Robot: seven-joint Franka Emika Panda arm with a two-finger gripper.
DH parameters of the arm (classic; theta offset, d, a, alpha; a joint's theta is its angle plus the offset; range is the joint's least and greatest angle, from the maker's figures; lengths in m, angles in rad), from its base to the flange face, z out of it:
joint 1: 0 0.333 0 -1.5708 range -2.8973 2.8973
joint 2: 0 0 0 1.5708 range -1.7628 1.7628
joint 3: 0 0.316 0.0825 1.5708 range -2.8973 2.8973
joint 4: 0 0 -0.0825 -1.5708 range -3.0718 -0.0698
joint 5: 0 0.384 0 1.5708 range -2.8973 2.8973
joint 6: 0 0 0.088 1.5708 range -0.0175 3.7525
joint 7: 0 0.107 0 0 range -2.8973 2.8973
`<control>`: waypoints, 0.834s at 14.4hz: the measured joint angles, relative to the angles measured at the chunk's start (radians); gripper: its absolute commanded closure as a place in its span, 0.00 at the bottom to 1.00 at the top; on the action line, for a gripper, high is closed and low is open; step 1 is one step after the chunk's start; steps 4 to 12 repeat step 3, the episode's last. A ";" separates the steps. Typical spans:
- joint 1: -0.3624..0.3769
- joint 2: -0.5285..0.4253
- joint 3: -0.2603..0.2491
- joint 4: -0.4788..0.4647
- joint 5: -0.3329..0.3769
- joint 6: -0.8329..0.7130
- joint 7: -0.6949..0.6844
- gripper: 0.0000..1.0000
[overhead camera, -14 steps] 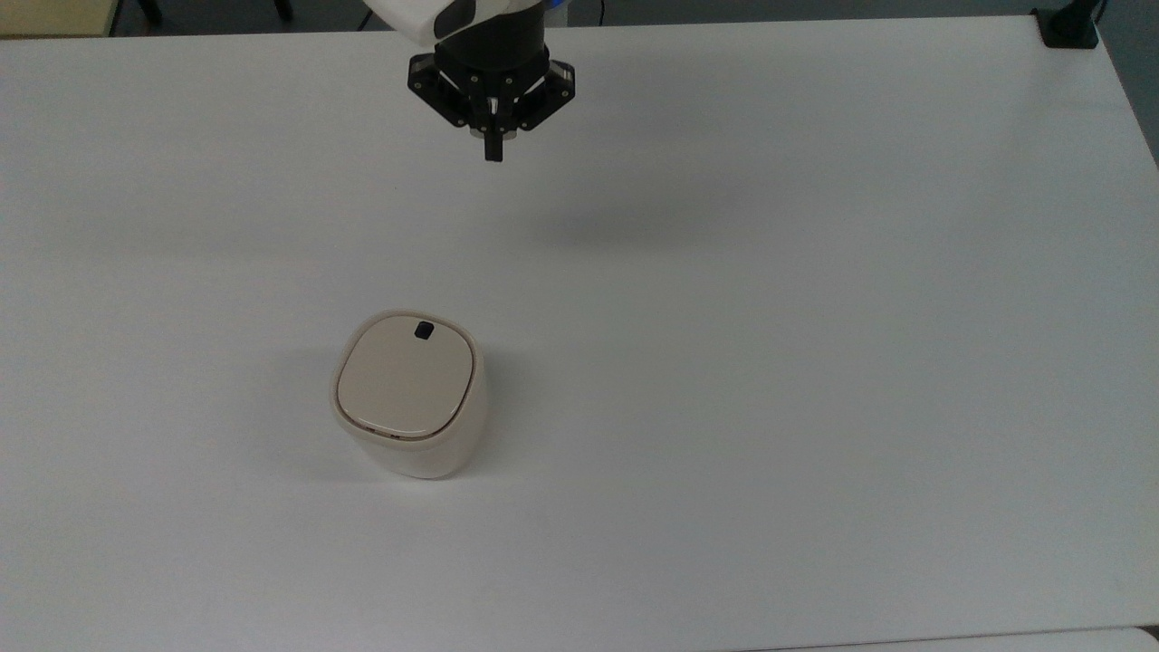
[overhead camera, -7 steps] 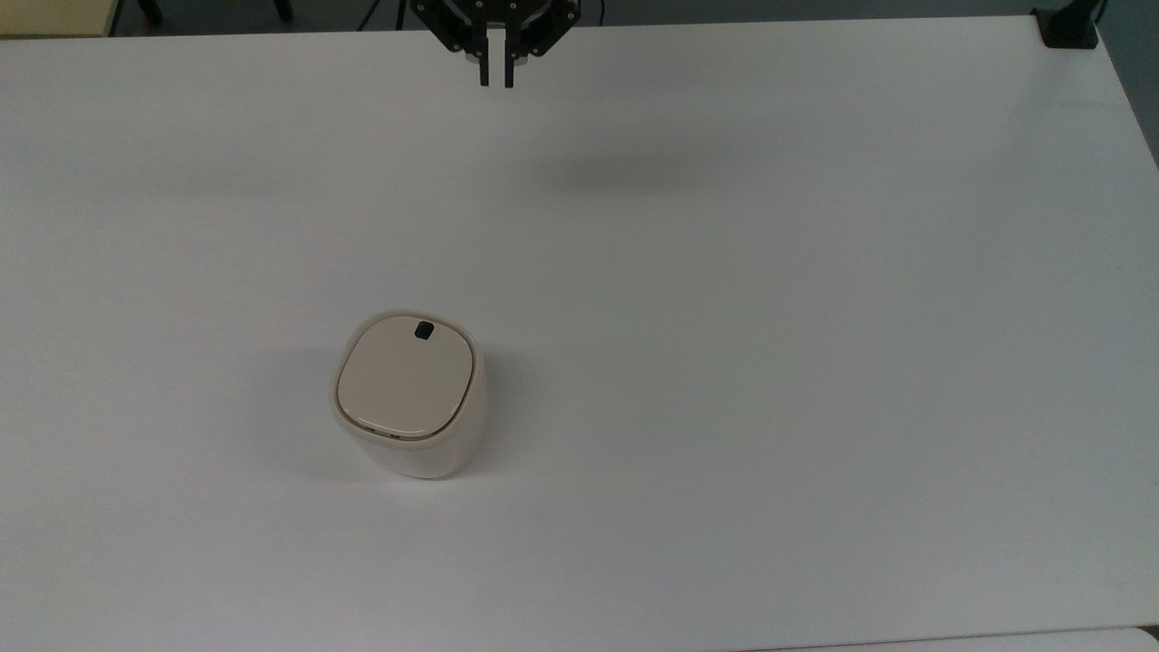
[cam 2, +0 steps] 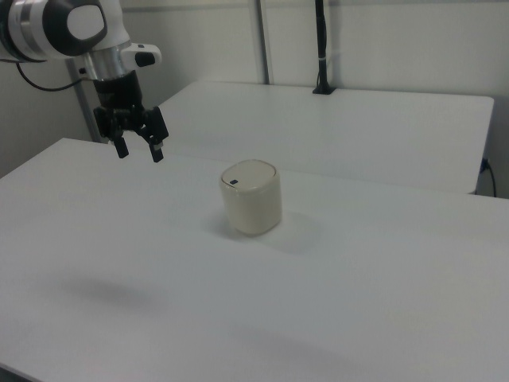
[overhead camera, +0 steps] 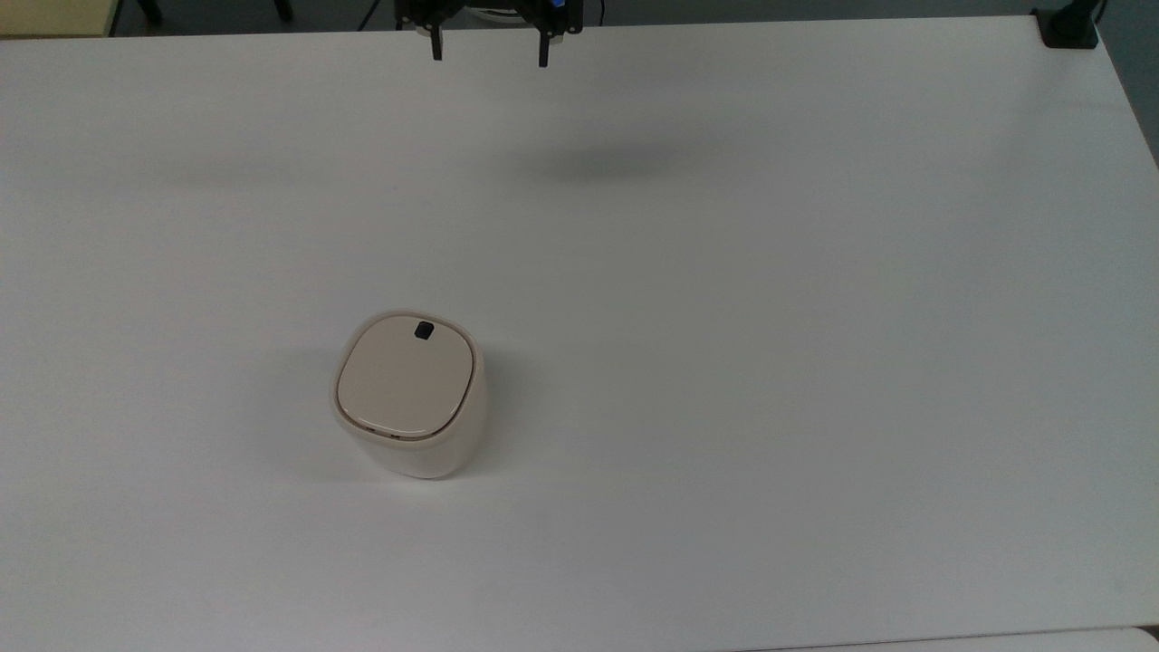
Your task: Close the trash bin
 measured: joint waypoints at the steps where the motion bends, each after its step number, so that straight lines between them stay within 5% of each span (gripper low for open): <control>1: -0.001 -0.001 -0.003 0.000 0.000 0.000 0.000 0.00; 12: -0.002 -0.003 -0.008 0.001 0.000 0.000 0.000 0.00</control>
